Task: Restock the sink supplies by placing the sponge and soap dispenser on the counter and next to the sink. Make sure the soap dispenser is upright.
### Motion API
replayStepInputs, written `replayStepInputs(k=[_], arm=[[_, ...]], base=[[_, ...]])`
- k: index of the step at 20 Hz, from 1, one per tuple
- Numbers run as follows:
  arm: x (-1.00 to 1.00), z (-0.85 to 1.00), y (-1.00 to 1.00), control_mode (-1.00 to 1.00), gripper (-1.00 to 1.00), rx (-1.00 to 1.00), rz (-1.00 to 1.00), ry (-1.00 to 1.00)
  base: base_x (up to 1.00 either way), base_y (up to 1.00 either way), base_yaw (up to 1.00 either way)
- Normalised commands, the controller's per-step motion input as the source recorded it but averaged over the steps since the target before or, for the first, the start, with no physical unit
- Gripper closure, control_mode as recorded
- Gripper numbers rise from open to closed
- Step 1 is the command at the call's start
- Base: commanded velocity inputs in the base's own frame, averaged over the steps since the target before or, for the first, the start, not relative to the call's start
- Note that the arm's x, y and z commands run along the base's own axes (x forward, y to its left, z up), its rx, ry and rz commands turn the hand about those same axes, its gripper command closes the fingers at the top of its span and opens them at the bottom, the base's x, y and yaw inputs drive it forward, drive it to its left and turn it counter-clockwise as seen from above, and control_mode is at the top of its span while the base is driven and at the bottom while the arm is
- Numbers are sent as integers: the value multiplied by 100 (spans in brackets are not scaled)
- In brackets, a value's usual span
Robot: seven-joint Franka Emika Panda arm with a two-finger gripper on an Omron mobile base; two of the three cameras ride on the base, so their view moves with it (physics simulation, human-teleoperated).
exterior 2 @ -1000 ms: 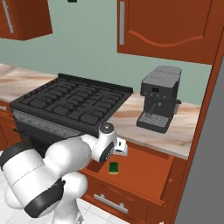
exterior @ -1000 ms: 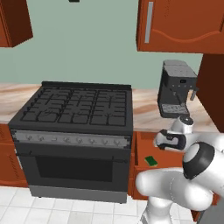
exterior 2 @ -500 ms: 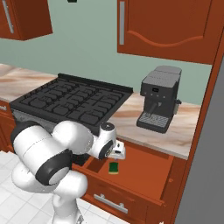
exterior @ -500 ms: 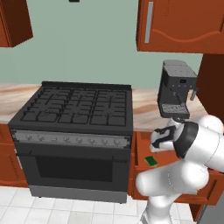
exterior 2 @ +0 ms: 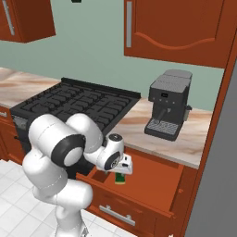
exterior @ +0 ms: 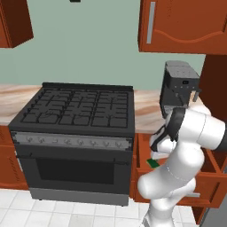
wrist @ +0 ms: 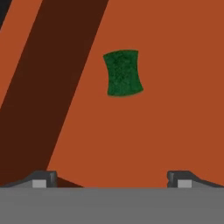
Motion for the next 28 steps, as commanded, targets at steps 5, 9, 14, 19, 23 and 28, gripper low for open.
replayStepInputs(k=[5,9,14,19,23,28], arm=[[1,-9,0,-100,-100,0,0,0],[15,-8,0,-100,-100,0,0,0],[25,-15,0,-100,-100,0,0,0],[29,-23,0,-100,-100,0,1,0],[21,-40,0,-100,-100,0,2,0],[9,-48,-3,-100,-100,0,6,0]], base=[[0,0,0],[0,0,0],[0,0,0],[0,0,0],[0,0,0],[0,0,0]])
